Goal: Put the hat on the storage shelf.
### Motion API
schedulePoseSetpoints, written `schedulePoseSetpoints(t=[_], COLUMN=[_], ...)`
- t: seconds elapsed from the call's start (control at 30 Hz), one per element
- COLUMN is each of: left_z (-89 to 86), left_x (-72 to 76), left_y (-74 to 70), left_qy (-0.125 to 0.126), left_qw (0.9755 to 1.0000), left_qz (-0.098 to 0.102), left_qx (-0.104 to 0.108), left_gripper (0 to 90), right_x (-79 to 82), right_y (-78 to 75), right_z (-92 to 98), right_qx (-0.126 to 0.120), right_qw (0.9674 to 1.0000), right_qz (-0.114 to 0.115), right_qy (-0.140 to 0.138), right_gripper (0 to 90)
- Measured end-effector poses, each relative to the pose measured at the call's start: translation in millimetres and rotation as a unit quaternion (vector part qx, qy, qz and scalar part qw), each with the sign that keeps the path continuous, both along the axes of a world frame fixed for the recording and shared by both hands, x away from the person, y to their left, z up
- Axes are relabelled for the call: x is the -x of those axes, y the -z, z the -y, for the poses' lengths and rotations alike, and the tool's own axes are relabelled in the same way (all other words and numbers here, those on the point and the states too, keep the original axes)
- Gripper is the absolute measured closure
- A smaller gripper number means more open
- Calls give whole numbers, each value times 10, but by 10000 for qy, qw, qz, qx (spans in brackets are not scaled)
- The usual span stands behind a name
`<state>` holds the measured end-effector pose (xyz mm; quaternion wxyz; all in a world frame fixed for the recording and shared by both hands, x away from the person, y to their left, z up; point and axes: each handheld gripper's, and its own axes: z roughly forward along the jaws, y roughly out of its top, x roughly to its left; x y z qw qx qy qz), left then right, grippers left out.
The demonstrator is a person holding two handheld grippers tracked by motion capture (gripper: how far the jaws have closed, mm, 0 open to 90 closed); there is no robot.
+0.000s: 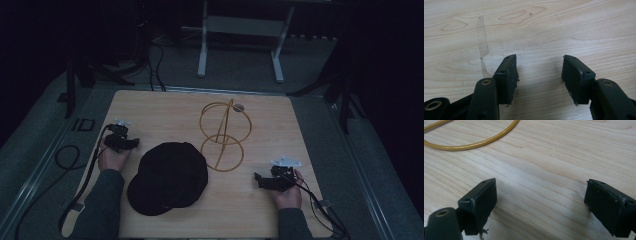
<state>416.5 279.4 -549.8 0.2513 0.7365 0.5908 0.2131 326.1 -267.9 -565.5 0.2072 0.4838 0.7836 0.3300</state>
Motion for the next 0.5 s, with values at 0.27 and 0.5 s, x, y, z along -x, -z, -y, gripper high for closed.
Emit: schedulePoseSetpoints(t=[0.27, 0.5], left_z=[-6, -58], left_x=[34, 105], left_y=[-74, -181], left_qy=[-40, -108], left_qw=[10000, 9998], left_qz=[-22, 34], left_qx=[-34, 180], left_gripper=[485, 498], right_x=[0, 0], right_y=[0, 0], right_z=[0, 0], right_qx=[-2, -5], right_qw=[10000, 10000], right_qz=[-2, -2], right_qy=[0, 0], right_gripper=[111, 111])
